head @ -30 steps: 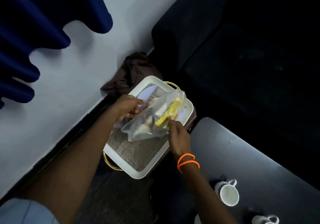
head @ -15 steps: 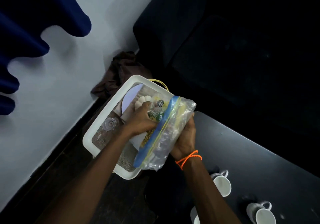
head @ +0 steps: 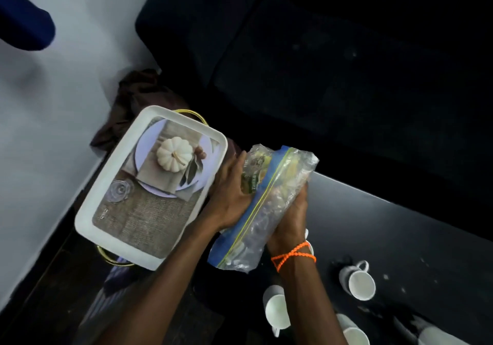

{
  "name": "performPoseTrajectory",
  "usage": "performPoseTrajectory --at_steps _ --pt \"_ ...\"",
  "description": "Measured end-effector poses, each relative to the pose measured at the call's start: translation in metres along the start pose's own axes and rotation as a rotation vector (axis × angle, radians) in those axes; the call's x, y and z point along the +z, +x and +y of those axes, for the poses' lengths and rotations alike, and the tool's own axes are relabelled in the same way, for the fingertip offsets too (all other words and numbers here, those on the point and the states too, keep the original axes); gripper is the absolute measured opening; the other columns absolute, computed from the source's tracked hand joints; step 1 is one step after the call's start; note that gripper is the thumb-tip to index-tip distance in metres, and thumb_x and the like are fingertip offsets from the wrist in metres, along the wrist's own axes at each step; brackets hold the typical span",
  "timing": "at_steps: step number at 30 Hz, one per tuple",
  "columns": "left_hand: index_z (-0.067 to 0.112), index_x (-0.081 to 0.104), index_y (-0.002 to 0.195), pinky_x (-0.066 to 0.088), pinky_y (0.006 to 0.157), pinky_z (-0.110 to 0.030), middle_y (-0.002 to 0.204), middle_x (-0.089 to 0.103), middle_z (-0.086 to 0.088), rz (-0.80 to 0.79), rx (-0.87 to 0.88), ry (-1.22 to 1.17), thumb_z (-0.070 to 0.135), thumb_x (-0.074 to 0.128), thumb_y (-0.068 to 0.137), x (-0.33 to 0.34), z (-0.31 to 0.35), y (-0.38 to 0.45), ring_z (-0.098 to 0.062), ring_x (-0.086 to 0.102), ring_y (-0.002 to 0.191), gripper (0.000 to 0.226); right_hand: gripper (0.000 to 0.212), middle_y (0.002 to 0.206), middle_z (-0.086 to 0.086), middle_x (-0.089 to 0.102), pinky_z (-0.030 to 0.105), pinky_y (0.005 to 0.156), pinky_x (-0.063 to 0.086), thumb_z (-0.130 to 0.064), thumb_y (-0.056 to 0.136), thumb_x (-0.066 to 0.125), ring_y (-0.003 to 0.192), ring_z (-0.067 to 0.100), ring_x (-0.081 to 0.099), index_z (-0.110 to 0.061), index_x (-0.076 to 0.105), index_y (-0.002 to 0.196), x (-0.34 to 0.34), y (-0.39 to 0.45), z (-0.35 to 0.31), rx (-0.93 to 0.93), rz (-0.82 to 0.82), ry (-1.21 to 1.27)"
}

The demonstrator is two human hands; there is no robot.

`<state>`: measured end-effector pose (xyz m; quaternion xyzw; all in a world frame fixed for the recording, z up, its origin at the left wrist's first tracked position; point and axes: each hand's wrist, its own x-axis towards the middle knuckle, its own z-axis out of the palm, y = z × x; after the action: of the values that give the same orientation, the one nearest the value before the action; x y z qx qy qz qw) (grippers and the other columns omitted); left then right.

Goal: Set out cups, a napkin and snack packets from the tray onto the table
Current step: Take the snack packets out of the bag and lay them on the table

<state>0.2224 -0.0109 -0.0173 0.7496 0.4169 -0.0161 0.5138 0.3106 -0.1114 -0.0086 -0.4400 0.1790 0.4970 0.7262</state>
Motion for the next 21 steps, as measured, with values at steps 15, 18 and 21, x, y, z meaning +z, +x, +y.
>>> performPoseTrajectory --at_steps 15,18,21 --pt "0.026 0.068 0.100 0.060 0.076 -0.038 0.087 0.077 0.002 0.087 -0.122 -0.033 0.047 0.054 0.085 0.045 0.042 -0.037 -0.019 0.073 0.083 0.029 0.066 0.113 -0.027 0.071 0.022 0.087 0.059 -0.057 0.076 0.082 0.103 -0.006 0.069 -0.033 0.056 0.132 -0.021 -0.045 -0.010 -0.341 0.204 -0.775" --pt "0.020 0.067 0.095 0.058 0.072 -0.038 0.082 0.075 -0.002 0.269 -0.105 -0.007 0.033 0.064 0.091 0.045 0.049 -0.045 -0.026 0.072 0.080 0.014 0.033 0.098 -0.007 0.076 0.038 0.084 0.061 -0.025 0.089 0.076 0.090 0.011 0.073 -0.020 0.067 0.120 -0.015 -0.048 -0.016 -0.405 0.277 -0.896" --pt "0.023 0.070 0.102 0.046 0.061 -0.010 0.077 0.069 0.009 0.514 -0.100 -0.099 0.023 0.069 0.093 0.030 0.053 -0.053 -0.012 0.066 0.067 0.009 0.014 0.074 -0.008 0.070 0.020 0.066 0.054 -0.012 0.088 0.069 0.064 -0.002 0.062 -0.015 0.076 0.100 -0.013 -0.046 -0.033 -0.518 0.425 -1.042"
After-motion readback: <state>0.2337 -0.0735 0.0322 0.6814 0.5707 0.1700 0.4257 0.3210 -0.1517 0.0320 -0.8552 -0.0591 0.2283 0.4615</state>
